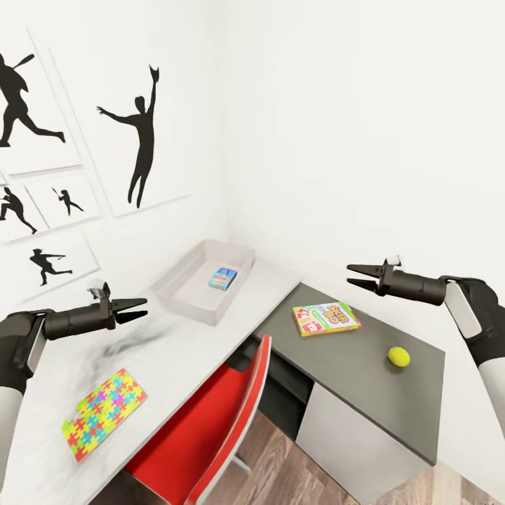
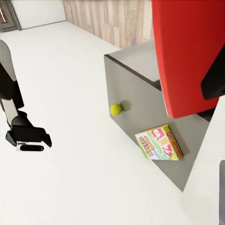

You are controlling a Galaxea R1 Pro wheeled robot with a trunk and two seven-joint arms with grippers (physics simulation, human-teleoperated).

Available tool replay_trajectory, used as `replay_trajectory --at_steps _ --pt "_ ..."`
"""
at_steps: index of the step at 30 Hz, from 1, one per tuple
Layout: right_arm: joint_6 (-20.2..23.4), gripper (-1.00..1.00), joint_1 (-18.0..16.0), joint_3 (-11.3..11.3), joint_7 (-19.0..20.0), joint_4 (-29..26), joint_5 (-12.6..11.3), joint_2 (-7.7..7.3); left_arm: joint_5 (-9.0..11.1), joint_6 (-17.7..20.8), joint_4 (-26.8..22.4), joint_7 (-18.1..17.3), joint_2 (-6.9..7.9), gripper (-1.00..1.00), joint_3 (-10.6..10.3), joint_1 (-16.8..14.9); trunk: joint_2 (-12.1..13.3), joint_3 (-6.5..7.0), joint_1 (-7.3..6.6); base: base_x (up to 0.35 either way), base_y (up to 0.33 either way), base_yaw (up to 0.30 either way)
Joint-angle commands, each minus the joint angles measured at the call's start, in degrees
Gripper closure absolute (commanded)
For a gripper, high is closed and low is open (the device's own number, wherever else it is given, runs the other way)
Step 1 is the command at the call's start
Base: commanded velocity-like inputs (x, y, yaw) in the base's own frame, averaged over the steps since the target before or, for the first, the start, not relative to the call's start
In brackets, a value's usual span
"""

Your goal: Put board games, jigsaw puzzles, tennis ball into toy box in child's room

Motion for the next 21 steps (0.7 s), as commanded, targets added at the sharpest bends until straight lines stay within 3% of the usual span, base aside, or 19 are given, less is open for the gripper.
replay_trajectory --at_steps 1,21 --pt "0.2 -1.00 0.1 -0.3 0.2 -0.2 0.2 0.02 0.0 0.6 0.0 -0.2 0.04 -1.00 0.0 0.0 -0.1 -0.03 0.04 0.000 0.000 -0.205" --pt "0.2 -1.00 2.5 -1.6 0.3 -1.2 0.2 -0.08 0.0 0.6 0.0 -0.3 0.27 -1.00 0.0 0.0 -0.1 1.60 0.04 -0.024 0.000 -0.205"
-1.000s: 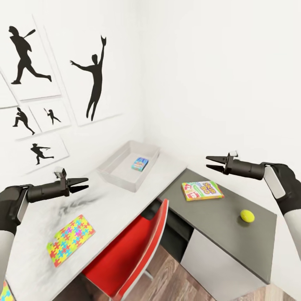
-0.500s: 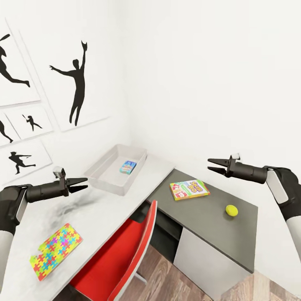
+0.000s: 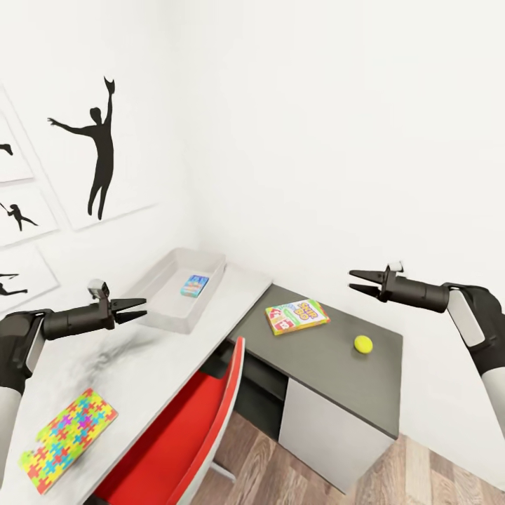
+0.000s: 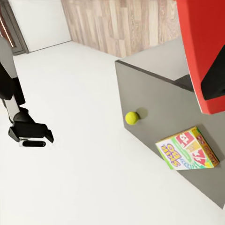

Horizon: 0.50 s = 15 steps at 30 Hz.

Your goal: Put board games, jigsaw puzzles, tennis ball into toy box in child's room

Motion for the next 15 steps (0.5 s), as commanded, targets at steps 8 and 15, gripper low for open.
replay_trajectory --at_steps 8,15 --pt "0.2 -1.00 0.9 -1.5 0.3 0.0 0.2 -0.13 0.0 0.6 0.0 -0.2 0.09 -1.00 0.0 0.0 -0.1 0.54 0.04 -0.002 0.000 -0.205" --pt "0.2 -1.00 2.6 -4.1 0.3 0.0 0.2 -0.20 0.0 0.6 0.0 -0.2 0.10 -1.00 0.0 0.0 -0.1 1.11 0.04 0.000 0.000 -0.205"
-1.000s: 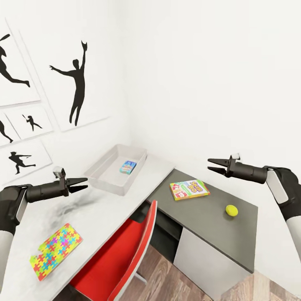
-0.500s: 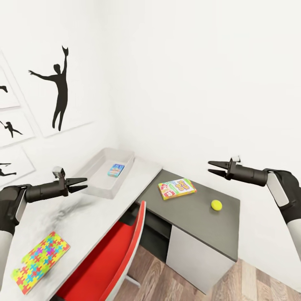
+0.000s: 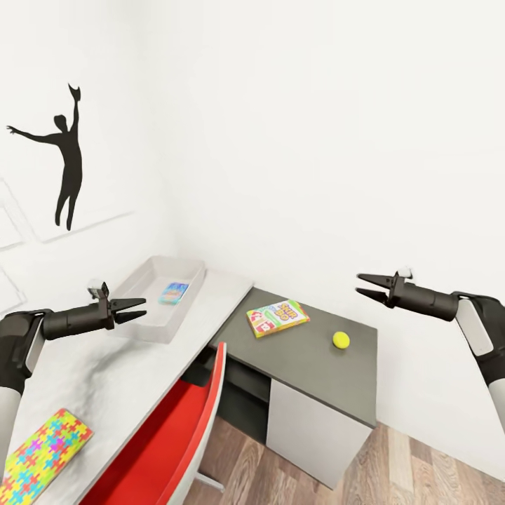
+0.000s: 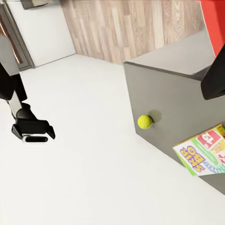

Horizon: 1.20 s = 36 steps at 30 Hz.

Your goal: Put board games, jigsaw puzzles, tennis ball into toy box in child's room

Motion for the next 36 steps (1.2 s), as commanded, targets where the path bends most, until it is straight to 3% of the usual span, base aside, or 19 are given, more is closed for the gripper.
replay_trajectory --at_steps 1,11,23,36 --pt "0.2 -1.00 0.2 -0.5 0.2 0.0 0.1 0.01 0.0 0.6 0.0 -0.2 0.02 -1.00 0.0 0.0 -0.1 -0.04 0.04 0.000 0.000 -0.205" --pt "0.2 -1.00 4.0 -4.6 0.4 0.0 0.1 -0.31 0.0 0.6 0.0 -0.2 0.02 -1.00 0.0 0.0 -0.1 0.78 0.04 0.000 0.000 -0.205" --pt "0.2 -1.00 10.5 -9.1 4.1 0.0 0.3 -2.89 -0.1 0.6 0.0 -0.2 0.02 -1.00 0.0 0.0 -0.1 1.76 0.04 0.000 0.000 -0.205" --pt "-5.8 -1.00 20.5 -12.7 9.3 0.0 0.4 -5.00 -0.2 0.2 0.0 -0.1 0.02 -1.00 -0.2 0.3 -0.1 2.83 0.04 0.000 0.000 -0.205"
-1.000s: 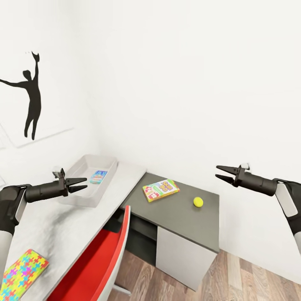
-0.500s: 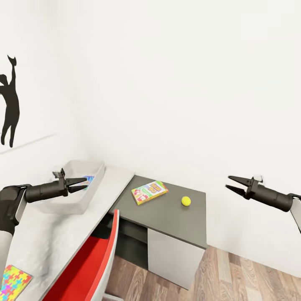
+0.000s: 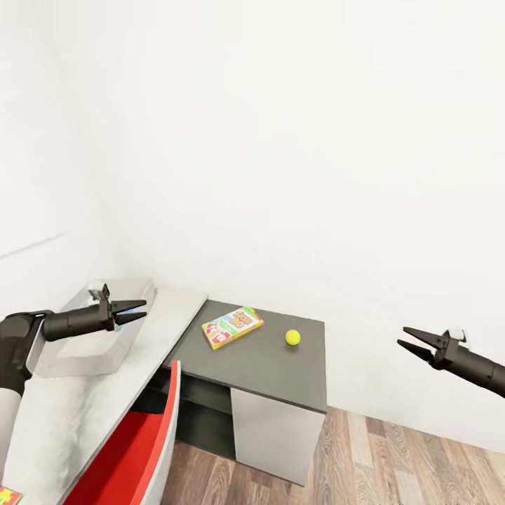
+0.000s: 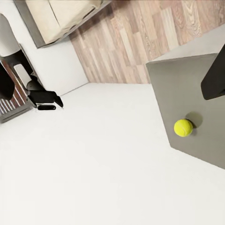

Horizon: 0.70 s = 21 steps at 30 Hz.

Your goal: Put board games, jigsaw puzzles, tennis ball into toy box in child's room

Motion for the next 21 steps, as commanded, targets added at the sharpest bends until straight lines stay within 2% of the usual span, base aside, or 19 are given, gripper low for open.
replay_trajectory --at_steps 1,7,13,21 --pt "-0.3 -1.00 0.7 -0.4 0.9 0.0 -0.1 -0.20 0.0 0.6 0.0 -0.2 0.02 -1.00 0.0 0.0 -0.1 -0.04 0.04 0.000 0.000 -0.205" --pt "-3.0 -1.00 5.1 -3.4 6.4 0.1 0.0 -0.96 -0.1 0.4 0.0 -0.2 -0.06 -1.00 -0.1 0.4 -0.1 0.45 0.04 0.000 0.000 -0.205" --pt "-6.5 -1.00 10.7 -5.9 11.2 0.4 -0.2 -0.61 0.0 -0.9 0.0 -0.2 -0.24 -1.00 -0.2 1.0 -0.1 0.94 0.04 0.000 0.000 -0.205" --pt "-10.6 -1.00 15.5 -6.8 14.2 0.8 -0.4 0.39 0.1 -1.8 0.0 -0.5 -0.54 -1.00 -0.2 2.9 -0.1 1.60 0.04 0.000 0.000 -0.205"
